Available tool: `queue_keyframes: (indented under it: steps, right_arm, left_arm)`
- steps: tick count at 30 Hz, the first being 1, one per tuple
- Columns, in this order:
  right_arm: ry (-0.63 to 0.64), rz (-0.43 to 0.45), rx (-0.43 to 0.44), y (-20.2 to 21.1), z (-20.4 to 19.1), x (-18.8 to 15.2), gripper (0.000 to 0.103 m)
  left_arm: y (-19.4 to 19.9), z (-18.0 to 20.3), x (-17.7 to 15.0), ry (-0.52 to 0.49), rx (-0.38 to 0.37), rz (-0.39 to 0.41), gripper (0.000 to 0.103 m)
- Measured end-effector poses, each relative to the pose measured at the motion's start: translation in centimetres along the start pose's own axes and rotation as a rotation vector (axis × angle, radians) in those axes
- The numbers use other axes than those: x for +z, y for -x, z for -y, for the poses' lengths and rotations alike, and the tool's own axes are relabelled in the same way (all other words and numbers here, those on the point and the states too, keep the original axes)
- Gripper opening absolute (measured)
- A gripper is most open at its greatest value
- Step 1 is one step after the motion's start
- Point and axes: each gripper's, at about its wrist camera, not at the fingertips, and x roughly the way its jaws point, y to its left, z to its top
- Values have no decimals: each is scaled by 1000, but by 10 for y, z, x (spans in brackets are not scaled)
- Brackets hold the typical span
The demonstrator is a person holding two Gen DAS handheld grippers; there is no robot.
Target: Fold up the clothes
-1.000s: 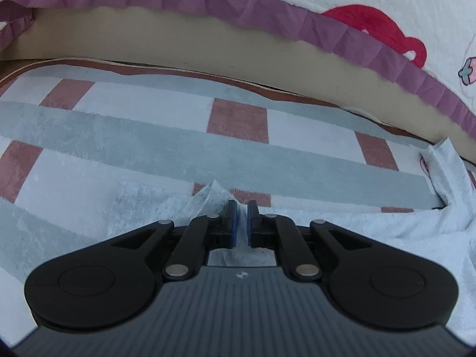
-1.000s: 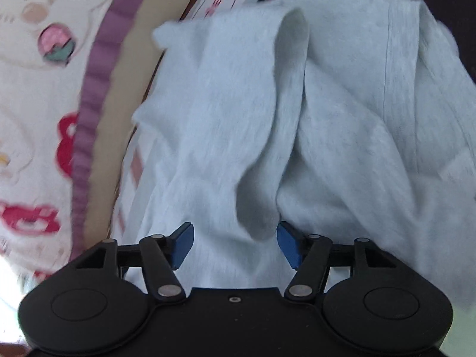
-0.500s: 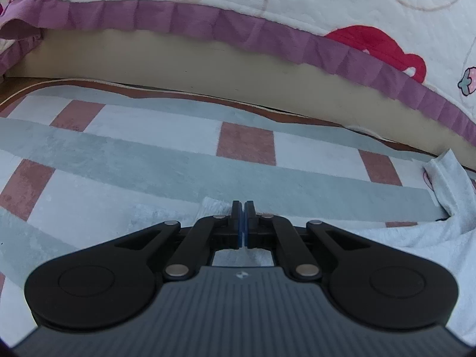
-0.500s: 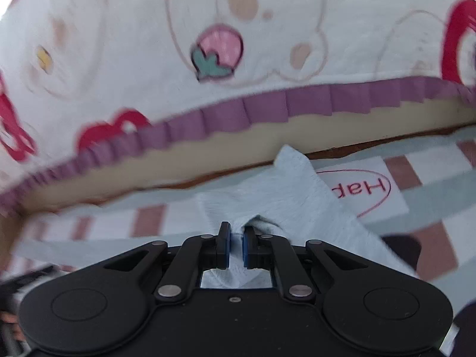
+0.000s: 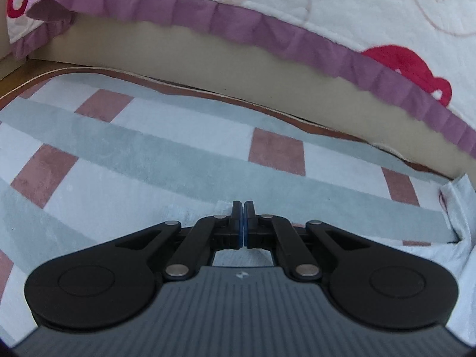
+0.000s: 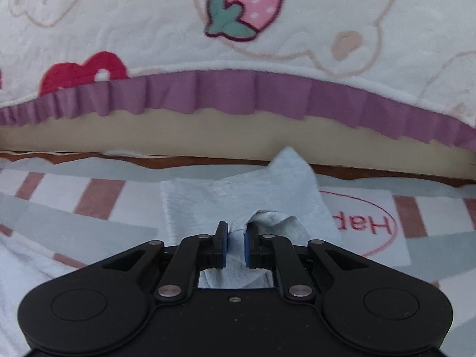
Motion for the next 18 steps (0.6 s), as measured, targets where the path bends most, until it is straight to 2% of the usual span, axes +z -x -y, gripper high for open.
queue_keyframes:
  steps: [3, 5, 6, 7, 8, 10, 12, 14, 15, 18]
  right_arm:
    - [82, 33, 5, 5, -6, 5, 13]
    - [150, 36, -2, 0, -9, 2, 13]
    - [144, 0, -27, -6, -7, 1, 23]
    - [134, -42, -59, -12, -5, -1, 45]
    - [124, -83, -90, -18, -2, -2, 52]
    - [60, -121, -212, -21, 6, -5, 54]
    - [-33, -109, -292, -12, 16, -5, 54]
    - [-90, -65, -333, 3, 19, -3, 54]
    - [-94, -36, -327, 11, 16, -2, 54]
    - [6, 19, -202, 25, -7, 5, 54]
  left_arm:
    - [6, -1, 3, -8, 37, 38, 0]
    - [3, -4, 3, -18, 55, 22, 0]
    - [0, -7, 2, -7, 50, -10, 0]
    - [-3, -11, 1, 5, 44, -41, 0]
    - [-1, -16, 1, 37, 11, -60, 2]
    - [5, -26, 1, 122, -52, -82, 4]
    - [12, -37, 0, 205, -127, -88, 9]
    - [16, -45, 3, 242, -180, -103, 18]
    - [17, -47, 3, 241, -171, -109, 20]
    - [15, -48, 2, 207, -129, -129, 32]
